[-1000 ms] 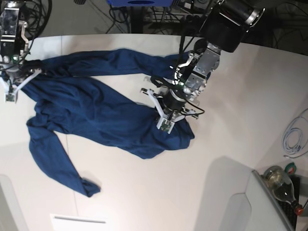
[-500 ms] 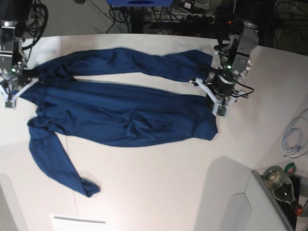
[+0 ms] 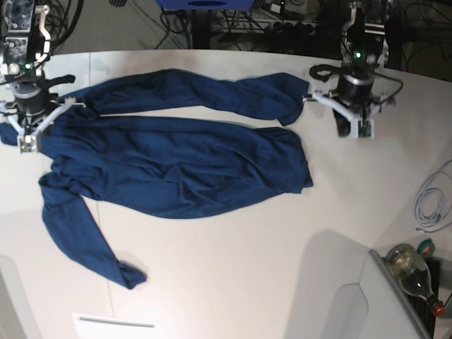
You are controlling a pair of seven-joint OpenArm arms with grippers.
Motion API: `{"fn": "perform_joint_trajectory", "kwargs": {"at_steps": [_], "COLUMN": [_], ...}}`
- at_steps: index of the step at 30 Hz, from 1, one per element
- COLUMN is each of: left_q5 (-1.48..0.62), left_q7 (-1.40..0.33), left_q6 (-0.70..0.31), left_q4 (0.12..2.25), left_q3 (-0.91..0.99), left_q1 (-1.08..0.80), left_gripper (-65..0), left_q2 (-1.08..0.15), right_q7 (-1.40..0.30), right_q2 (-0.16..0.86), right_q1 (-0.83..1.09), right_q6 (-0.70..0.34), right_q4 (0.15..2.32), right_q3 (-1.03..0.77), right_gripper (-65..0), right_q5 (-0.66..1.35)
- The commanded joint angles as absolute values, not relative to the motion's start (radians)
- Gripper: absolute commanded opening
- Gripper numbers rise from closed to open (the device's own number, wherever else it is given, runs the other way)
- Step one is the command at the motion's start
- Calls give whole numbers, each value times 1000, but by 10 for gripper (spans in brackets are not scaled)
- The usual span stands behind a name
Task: Layout the t-shirt on the table in an organized manner, then fold the t-shirt properly
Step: 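Grasp the shirt edges with both grippers and pull them apart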
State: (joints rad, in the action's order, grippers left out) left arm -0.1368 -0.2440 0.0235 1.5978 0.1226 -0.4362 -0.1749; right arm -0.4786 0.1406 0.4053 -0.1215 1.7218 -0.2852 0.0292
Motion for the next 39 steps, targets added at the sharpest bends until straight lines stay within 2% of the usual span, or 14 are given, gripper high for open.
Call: {"fn": "perform_joint_trajectory", "kwargs": {"at_steps": [1,3,4,8,14,16,20,23,27,29,39], "left_q5": [-168,-236,-278,-398,-461,-479,-512,-515,-515,-516,-516], "left_q7": [-214,-214,-214,-214,-219,-220,-220,-220,-220,-220,-222], "left_q6": [12,10,10,2,-91,-93,-94,-94,-94,-94,-94], "left_q4": [1618,1616,1604,1532,1472,1477,1468,1443,1394,1374,1280], "left_q3": [147,183,188,185,125,97,61,59,27,-10,-44], "left_q1": [-452,-469,-470,-418,-363,-363,-360,-346,-302,-277,-189], "left_gripper": [-650,-504,-454,-431,-421,-382,-227,-176,-181,-207,-469], "left_q2": [-154,-140,-142,-156,-151,-151,-156,-153,-145,-151,-143], "right_q7": [-460,-460,-460,-460,-460,-460,-460,-460,-460,-456,-453], "right_q2": [157,157,157,157,157,157,159,159,159,159,133], "right_q1": [404,406,406,403,406,409,418,420,418,417,420], "right_q6": [-117,-119,-119,-120,-120,-120,-120,-120,-120,-120,-120], "right_q4": [1738,1736,1736,1736,1736,1736,1736,1736,1716,1701,1679], "right_q3": [-292,-292,-292,-291,-291,-291,-291,-291,-291,-291,-344], "right_gripper": [-650,-650,-650,-650,-650,-650,-650,-650,-650,-650,-642], "right_q5": [25,25,25,25,25,25,25,25,25,25,61]}}
